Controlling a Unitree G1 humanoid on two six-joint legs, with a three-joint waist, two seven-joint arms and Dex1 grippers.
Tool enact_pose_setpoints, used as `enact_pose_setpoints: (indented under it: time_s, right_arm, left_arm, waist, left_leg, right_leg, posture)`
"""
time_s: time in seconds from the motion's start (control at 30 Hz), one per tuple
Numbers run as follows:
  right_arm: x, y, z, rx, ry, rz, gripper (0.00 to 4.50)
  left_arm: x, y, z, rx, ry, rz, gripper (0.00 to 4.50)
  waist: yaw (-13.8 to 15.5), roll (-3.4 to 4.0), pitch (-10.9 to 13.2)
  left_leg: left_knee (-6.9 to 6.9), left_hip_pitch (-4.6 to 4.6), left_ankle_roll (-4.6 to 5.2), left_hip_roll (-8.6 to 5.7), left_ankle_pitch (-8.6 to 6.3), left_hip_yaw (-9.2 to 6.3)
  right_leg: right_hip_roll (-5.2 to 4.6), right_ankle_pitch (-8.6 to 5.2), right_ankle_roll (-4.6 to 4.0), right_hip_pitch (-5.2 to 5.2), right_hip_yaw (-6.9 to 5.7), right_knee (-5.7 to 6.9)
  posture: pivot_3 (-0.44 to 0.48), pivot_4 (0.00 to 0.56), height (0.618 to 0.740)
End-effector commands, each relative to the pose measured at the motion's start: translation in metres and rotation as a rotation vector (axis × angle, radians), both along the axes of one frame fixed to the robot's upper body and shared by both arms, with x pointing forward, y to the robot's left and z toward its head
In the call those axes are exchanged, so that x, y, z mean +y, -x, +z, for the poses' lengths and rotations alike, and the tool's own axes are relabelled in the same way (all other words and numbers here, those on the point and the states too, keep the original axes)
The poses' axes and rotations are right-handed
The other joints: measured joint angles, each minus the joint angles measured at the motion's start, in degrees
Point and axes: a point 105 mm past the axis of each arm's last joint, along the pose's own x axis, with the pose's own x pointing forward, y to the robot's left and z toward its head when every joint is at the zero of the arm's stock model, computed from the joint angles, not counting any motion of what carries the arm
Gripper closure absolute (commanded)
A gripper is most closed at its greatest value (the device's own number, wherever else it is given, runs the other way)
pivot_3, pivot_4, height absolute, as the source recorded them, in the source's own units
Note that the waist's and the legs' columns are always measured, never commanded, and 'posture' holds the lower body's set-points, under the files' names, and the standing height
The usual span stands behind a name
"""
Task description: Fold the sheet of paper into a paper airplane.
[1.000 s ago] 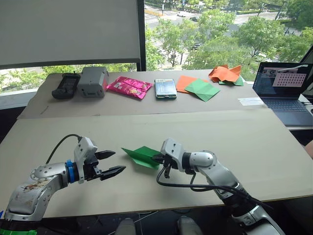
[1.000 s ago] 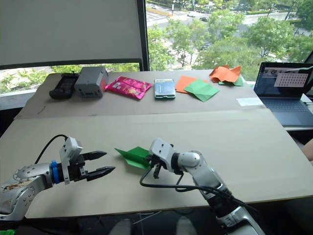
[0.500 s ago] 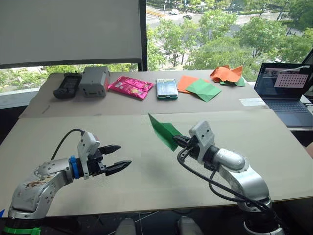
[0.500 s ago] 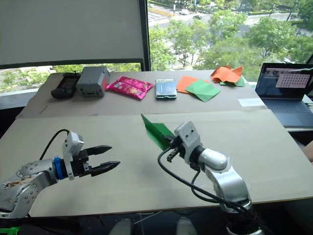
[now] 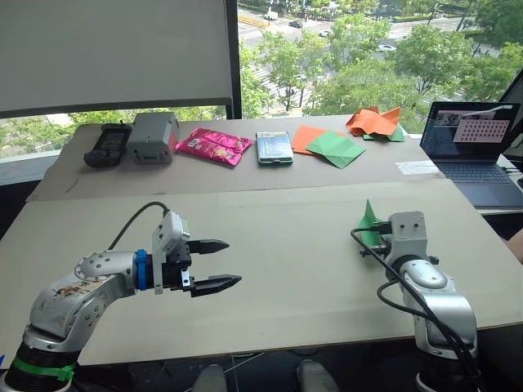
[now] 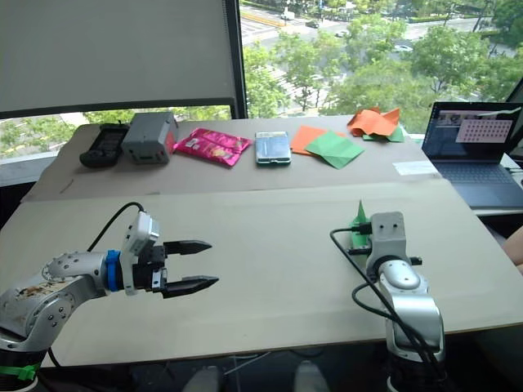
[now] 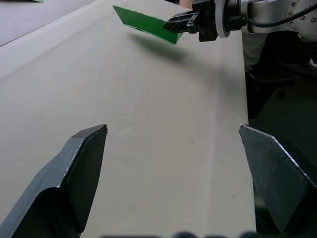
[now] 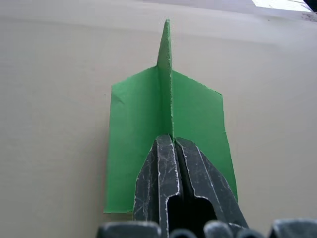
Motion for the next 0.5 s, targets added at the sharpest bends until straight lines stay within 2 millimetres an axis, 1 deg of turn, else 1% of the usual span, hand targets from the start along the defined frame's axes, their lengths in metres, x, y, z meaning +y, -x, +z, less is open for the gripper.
enact_pose_setpoints:
  time_s: [0.03,0.1,0.13,0.2,0.27,0.3,0.4,0.47,0.5]
  right_arm:
    - [-0.001,-0.002,0.007,-0.022,0.021,0.013,4.44]
    - [-0.001,-0.002,0.005,-0.015,0.017,0.018,4.44]
    - [-0.001,-0.002,0.004,-0.016,0.013,0.022,4.18]
    - [-0.003,-0.001,0.006,-0.031,0.014,0.022,3.61]
    - [-0.003,-0.002,0.01,-0.056,-0.011,0.031,2.92]
    - [0.0,-0.003,0.018,-0.084,-0.026,0.046,2.64]
    - [0.005,-0.004,0.037,-0.156,-0.045,0.084,1.5]
    - [0.015,-0.006,0.055,-0.223,-0.057,0.142,0.87]
    - [0.022,-0.006,0.065,-0.259,-0.064,0.186,0.45]
  left_arm:
    - [-0.003,0.001,0.009,-0.06,-0.002,-0.022,0.0]
    - [-0.003,0.001,0.008,-0.061,-0.004,-0.022,0.0]
    - [-0.002,0.002,0.005,-0.06,-0.009,-0.021,0.0]
    - [0.001,0.002,0.0,-0.056,-0.011,-0.017,0.0]
    - [0.005,0.003,-0.003,-0.055,-0.013,-0.012,0.0]
    - [0.008,0.003,-0.006,-0.056,-0.014,-0.006,0.0]
    - [0.013,0.003,-0.01,-0.058,-0.015,0.004,0.0]
    - [0.014,0.002,-0.011,-0.064,-0.015,0.015,0.0]
    - [0.016,0.001,-0.011,-0.068,-0.013,0.029,0.0]
  waist:
    - [-0.02,0.01,0.01]
    - [-0.02,0.01,0.01]
    - [0.0,0.01,0.01]
    - [0.07,0.01,0.01]
    - [0.09,0.01,0.01]
    - [0.09,0.01,0.01]
    - [0.09,0.05,0.03]
    - [0.1,0.06,0.04]
    - [0.07,0.08,0.05]
  left_leg:
    - [0.0,0.0,0.02,0.0,0.01,0.0]
    - [0.0,-0.02,0.06,0.0,0.04,-0.01]
    - [0.01,-0.02,0.08,0.0,0.05,0.0]
    - [0.01,-0.01,0.11,0.0,0.07,0.0]
    - [0.02,-0.02,0.1,0.0,0.06,0.0]
    - [0.02,-0.02,0.09,0.0,0.06,0.0]
    - [0.02,-0.02,0.04,0.0,0.03,0.0]
    - [0.02,-0.02,0.01,0.0,0.01,0.0]
    - [0.02,-0.02,0.01,0.0,0.01,-0.01]
  right_leg:
    - [0.0,0.0,0.0,0.0,0.0,0.0]
    - [0.0,0.0,0.0,0.0,0.0,0.0]
    - [0.0,0.0,0.0,0.0,0.0,0.0]
    - [0.0,0.0,0.0,0.03,0.0,-0.01]
    - [-0.01,0.0,0.0,0.03,0.01,-0.02]
    - [-0.01,0.0,0.0,0.02,0.01,-0.02]
    - [0.0,0.0,0.0,0.01,0.0,-0.02]
    - [0.0,0.0,0.0,0.01,0.01,-0.02]
    - [-0.01,0.0,0.0,0.0,0.0,-0.02]
  posture:
    - [0.0,0.15,0.718]
    - [0.0,0.15,0.718]
    - [0.0,0.15,0.718]
    - [0.0,0.15,0.718]
    - [0.0,0.15,0.718]
    - [0.0,0.15,0.718]
    - [0.0,0.15,0.718]
    - [0.0,0.15,0.718]
    - [0.0,0.15,0.718]
